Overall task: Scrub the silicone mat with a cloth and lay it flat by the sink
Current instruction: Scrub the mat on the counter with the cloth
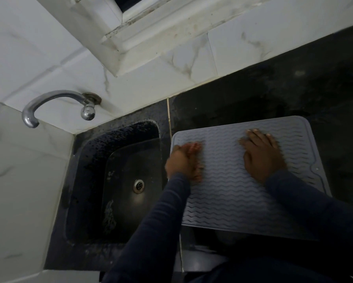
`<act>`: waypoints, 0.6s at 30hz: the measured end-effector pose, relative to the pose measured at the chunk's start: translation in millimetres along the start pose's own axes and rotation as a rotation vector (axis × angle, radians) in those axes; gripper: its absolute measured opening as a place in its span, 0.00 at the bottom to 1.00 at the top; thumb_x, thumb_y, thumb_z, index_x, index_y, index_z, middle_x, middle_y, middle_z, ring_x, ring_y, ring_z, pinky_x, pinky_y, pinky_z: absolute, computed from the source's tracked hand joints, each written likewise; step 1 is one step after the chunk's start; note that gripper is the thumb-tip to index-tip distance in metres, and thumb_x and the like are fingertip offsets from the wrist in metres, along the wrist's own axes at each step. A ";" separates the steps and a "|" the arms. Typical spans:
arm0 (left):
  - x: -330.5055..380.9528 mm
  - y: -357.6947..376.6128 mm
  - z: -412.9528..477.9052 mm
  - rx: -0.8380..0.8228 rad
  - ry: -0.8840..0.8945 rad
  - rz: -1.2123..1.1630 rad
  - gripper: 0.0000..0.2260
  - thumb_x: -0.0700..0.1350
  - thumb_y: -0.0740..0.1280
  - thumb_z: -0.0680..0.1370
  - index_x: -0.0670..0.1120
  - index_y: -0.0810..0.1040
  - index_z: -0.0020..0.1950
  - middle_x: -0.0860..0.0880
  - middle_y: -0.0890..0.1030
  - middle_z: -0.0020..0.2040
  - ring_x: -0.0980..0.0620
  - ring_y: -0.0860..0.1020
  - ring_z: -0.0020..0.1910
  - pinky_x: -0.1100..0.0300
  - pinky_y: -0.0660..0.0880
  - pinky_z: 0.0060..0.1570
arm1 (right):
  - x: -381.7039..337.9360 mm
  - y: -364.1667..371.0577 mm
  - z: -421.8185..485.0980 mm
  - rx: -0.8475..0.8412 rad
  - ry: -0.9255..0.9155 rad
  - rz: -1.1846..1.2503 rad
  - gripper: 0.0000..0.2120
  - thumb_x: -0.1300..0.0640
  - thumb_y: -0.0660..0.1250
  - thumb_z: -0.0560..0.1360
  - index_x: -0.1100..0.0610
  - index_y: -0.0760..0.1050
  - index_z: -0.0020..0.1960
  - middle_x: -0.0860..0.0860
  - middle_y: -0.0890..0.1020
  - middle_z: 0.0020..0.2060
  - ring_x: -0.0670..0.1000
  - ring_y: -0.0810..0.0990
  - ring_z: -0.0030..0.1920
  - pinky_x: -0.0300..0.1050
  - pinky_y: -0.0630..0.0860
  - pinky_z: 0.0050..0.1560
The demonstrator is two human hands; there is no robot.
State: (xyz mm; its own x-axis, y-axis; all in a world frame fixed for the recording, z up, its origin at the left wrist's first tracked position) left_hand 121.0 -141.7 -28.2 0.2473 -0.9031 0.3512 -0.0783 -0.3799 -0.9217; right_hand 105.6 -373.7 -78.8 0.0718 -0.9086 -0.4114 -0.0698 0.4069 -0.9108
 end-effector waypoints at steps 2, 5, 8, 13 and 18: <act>-32.3 -18.4 7.4 0.040 -0.130 -0.003 0.21 0.66 0.61 0.75 0.53 0.78 0.58 0.48 0.78 0.53 0.46 0.78 0.51 0.51 0.75 0.53 | 0.7 0.9 -0.2 0.007 -0.011 0.016 0.28 0.50 0.47 0.74 0.55 0.74 0.68 0.55 0.69 0.72 0.56 0.61 0.74 0.57 0.50 0.75; -31.8 -21.4 8.7 0.066 -0.109 0.019 0.24 0.68 0.59 0.75 0.52 0.80 0.55 0.48 0.77 0.51 0.46 0.78 0.50 0.51 0.75 0.52 | 0.9 0.8 0.7 0.005 -0.019 0.020 0.30 0.48 0.45 0.73 0.55 0.74 0.67 0.56 0.69 0.72 0.56 0.62 0.74 0.58 0.51 0.74; 18.0 4.5 -2.8 0.062 0.058 -0.077 0.19 0.62 0.63 0.76 0.48 0.78 0.54 0.49 0.77 0.50 0.50 0.77 0.48 0.55 0.75 0.48 | -0.9 -0.2 0.4 -0.007 -0.001 -0.012 0.24 0.51 0.51 0.76 0.54 0.72 0.69 0.54 0.66 0.74 0.55 0.59 0.76 0.57 0.49 0.75; 89.3 45.5 -25.4 -0.109 0.349 0.069 0.13 0.51 0.63 0.79 0.46 0.76 0.60 0.48 0.74 0.58 0.49 0.76 0.47 0.56 0.74 0.46 | -1.0 0.1 1.5 -0.016 0.008 -0.039 0.30 0.47 0.45 0.76 0.58 0.68 0.72 0.55 0.66 0.74 0.55 0.59 0.76 0.56 0.48 0.75; 0.4 2.9 8.4 -0.030 0.083 0.111 0.15 0.59 0.60 0.79 0.55 0.74 0.62 0.50 0.74 0.55 0.48 0.77 0.50 0.57 0.70 0.45 | 1.9 3.7 1.4 -0.021 -0.006 -0.019 0.24 0.55 0.53 0.77 0.56 0.69 0.71 0.55 0.65 0.74 0.55 0.58 0.76 0.54 0.45 0.75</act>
State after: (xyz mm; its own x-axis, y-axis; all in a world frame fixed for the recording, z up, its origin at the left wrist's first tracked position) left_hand 129.0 -141.4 -32.2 0.1548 -0.9529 0.2607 -0.1296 -0.2812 -0.9509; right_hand 106.8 -373.8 -83.0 0.0795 -0.9154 -0.3946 -0.0889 0.3878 -0.9174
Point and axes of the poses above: each hand's wrist, its own z-axis towards the middle knuckle, its own y-axis out of the palm, x = y × z, the point moved 1 cm from there along z, towards the middle knuckle
